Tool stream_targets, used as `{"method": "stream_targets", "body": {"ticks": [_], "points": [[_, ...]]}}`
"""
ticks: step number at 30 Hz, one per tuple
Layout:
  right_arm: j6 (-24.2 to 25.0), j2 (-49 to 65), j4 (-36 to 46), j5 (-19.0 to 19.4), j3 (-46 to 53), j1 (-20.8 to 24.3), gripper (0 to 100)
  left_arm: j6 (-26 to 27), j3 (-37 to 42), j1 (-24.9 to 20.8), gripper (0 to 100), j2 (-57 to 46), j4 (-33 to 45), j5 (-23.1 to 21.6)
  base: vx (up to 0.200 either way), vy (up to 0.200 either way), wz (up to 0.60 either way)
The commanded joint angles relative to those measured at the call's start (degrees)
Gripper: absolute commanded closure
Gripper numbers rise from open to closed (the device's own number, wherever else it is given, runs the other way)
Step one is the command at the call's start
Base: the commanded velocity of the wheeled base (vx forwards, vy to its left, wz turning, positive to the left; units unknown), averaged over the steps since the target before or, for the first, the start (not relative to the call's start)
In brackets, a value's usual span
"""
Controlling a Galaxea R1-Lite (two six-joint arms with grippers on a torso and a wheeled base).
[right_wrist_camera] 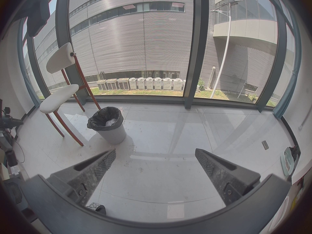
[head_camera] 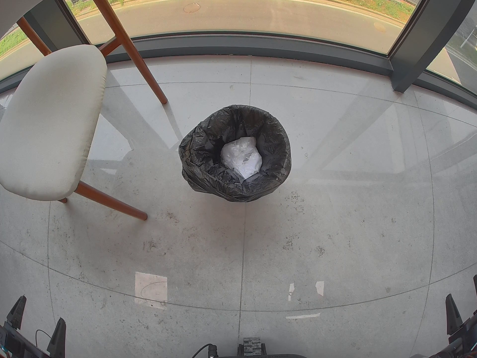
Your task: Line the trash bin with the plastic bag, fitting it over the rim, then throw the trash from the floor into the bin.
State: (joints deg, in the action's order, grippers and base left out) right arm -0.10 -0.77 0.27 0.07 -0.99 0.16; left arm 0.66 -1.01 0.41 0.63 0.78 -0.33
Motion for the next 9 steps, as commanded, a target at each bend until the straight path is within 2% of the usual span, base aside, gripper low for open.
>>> {"method": "stream_targets", "body": {"ticks": [1, 9], "points": [[0.2, -0.3, 0.0, 0.0, 0.8, 0.0, 0, -1.4, 0.7, 0.2, 0, 0.2, 0.2, 1.3, 0.000, 0.000, 0.00], [0.3, -0.3, 0.0, -0.4, 0.8, 0.0, 0, -1.4, 0.7, 0.4, 0, 0.6, 0.2, 1.2, 0.000, 0.000, 0.00]]}}
